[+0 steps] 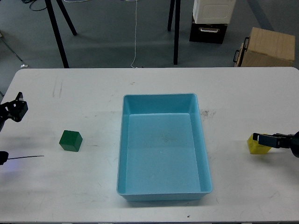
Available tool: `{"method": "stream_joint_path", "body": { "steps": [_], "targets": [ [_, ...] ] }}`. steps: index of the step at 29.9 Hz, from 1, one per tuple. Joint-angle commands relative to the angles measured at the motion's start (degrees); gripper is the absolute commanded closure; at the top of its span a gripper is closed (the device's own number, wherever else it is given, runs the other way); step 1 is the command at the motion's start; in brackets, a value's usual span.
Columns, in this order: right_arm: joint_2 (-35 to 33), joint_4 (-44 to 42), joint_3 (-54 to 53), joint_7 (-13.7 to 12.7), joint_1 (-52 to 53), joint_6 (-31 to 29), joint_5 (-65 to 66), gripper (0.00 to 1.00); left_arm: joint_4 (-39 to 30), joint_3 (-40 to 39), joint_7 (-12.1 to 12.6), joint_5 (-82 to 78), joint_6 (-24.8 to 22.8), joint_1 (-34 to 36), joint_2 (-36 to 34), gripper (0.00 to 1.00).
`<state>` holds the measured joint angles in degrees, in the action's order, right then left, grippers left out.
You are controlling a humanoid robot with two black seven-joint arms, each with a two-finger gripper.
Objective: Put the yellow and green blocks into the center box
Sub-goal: 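Reach the right gripper to the yellow cube and grasp it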
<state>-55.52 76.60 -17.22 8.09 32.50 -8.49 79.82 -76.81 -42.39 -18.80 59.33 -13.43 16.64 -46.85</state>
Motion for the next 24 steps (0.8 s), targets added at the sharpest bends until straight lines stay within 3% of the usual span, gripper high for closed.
{"method": "stream_joint_path", "body": {
  "steps": [1, 24],
  "targets": [
    [0.24, -0.22, 1.05, 0.00, 0.20, 0.06, -0.01, 0.01, 0.00, -0.15, -0.01, 0.00, -0.02, -0.03, -0.08, 0.00],
    [2.70, -3.04, 3.51, 0.35, 0.90, 0.23, -0.10, 0.02, 0.08, 0.03, 0.08, -0.09, -0.10, 0.06, 0.01, 0.00]
  ]
}}
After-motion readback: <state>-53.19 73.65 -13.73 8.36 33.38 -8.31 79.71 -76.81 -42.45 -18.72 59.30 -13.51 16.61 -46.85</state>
